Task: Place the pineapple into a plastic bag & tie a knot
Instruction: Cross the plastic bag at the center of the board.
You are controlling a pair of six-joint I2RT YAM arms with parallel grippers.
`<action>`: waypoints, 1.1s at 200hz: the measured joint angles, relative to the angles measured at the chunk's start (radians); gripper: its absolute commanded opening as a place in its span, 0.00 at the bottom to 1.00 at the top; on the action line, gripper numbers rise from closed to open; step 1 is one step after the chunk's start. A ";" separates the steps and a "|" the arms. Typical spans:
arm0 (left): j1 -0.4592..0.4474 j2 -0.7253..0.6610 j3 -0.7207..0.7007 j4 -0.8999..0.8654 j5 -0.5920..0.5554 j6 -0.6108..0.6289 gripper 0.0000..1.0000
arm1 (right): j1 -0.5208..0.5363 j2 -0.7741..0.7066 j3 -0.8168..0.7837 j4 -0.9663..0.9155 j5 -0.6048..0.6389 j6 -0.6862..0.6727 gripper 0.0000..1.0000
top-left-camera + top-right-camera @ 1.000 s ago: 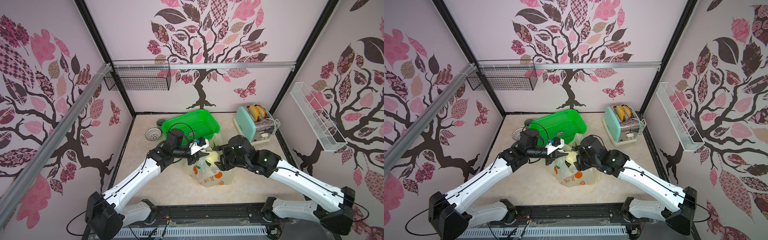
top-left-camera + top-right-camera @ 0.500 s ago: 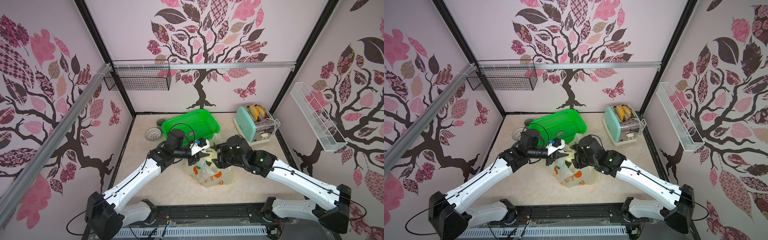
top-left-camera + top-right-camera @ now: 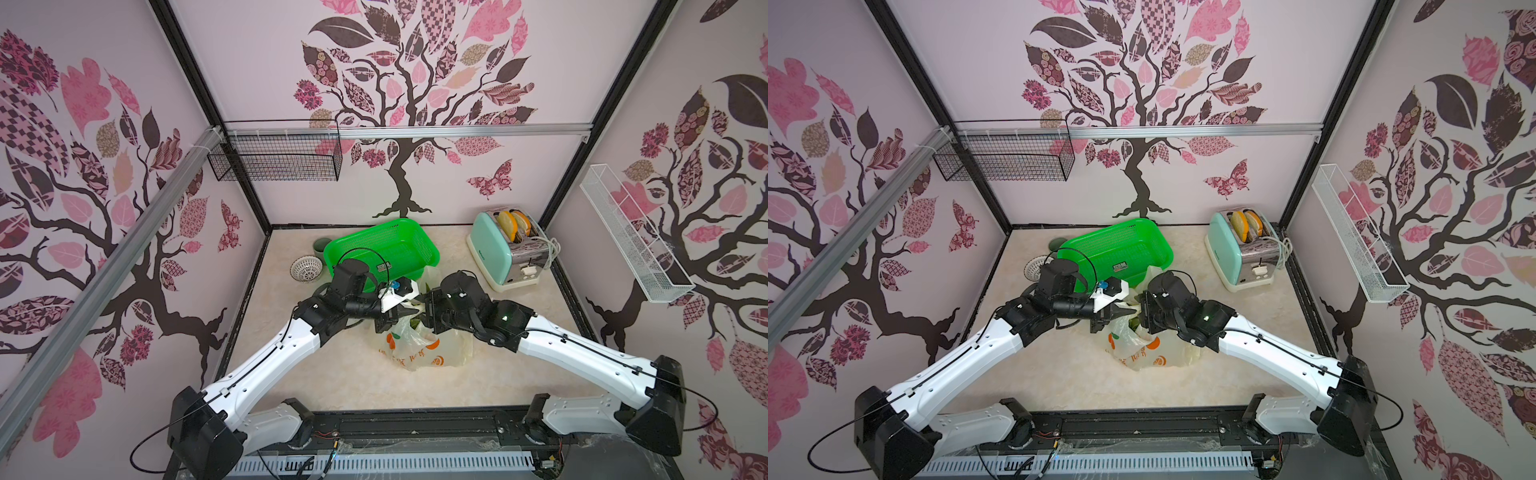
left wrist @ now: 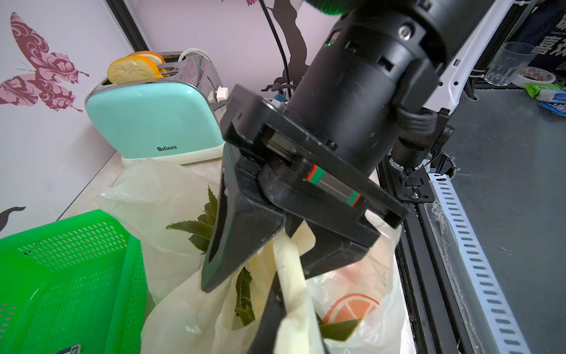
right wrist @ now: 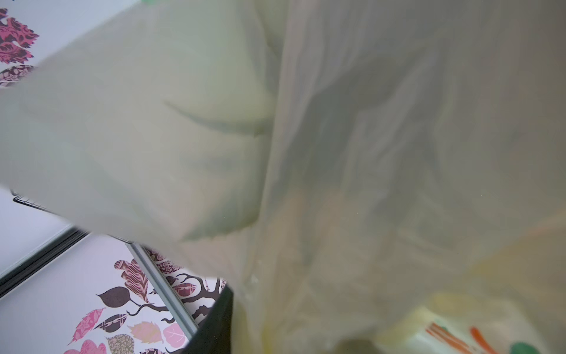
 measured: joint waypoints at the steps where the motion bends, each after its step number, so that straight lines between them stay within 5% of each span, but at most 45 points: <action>1: 0.000 -0.001 0.000 0.000 0.000 0.000 0.00 | 0.000 0.000 0.000 0.000 0.000 0.000 0.25; 74: -0.019 -0.021 -0.011 0.011 -0.003 -0.036 0.00 | -0.004 -0.043 0.015 -0.081 0.060 -0.029 0.00; 155: -0.212 -0.071 -0.131 0.273 -0.217 -0.288 0.00 | -0.038 -0.063 0.125 -0.237 0.002 -0.528 0.00; 214: -0.327 0.000 -0.168 0.463 -0.388 -0.425 0.00 | -0.212 -0.111 0.069 -0.225 -0.260 -0.830 0.00; 220: -0.330 0.013 -0.168 0.482 -0.395 -0.430 0.06 | -0.244 -0.108 0.068 -0.224 -0.308 -0.863 0.00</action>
